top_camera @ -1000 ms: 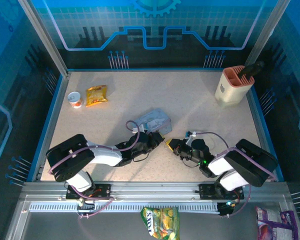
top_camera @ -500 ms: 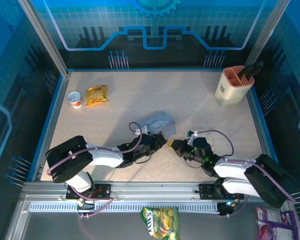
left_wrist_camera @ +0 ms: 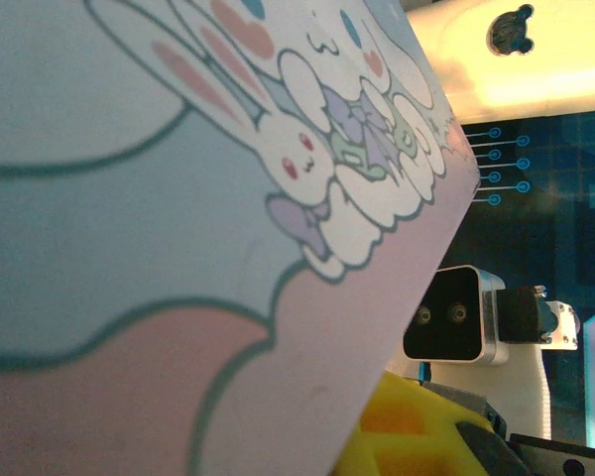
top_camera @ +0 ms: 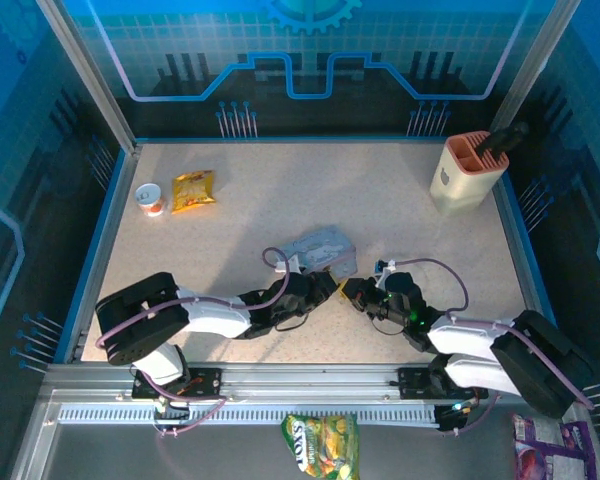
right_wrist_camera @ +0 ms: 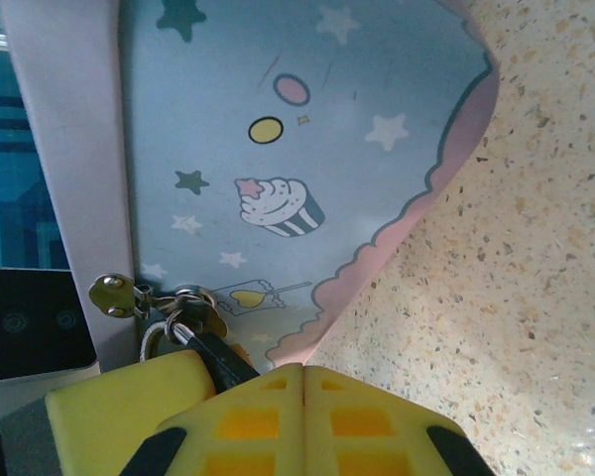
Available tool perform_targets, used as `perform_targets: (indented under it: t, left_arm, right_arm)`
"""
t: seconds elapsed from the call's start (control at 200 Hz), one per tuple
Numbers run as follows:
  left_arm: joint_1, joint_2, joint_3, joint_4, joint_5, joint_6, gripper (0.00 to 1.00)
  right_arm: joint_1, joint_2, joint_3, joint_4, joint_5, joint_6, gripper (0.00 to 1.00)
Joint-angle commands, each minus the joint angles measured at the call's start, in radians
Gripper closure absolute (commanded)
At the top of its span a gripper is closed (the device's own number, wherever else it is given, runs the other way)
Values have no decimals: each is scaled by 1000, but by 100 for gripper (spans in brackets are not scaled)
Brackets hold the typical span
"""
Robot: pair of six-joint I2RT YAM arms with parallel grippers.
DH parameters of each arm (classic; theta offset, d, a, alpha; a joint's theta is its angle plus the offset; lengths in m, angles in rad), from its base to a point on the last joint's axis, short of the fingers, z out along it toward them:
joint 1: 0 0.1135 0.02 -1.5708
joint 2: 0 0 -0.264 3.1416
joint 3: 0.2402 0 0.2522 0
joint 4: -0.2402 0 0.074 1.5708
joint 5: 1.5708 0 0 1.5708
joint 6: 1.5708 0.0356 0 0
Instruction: Unlock the padlock with the key
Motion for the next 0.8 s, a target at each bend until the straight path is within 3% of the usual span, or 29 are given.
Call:
perform_targets:
  t: [0.0,0.3,0.795]
  left_arm:
    - [-37,-53,-1,134,105,-16,100]
    - [41,-58,-57,132,84,-17,100]
    - [107,-46,-106,235,94,-52,100]
  right_arm:
    - [-7,-68,53,46,-76,-19,93]
    - [-72,-168,40,-143,-135,-84,63]
    - [-116,-257,-10,-191,-165,-81,57]
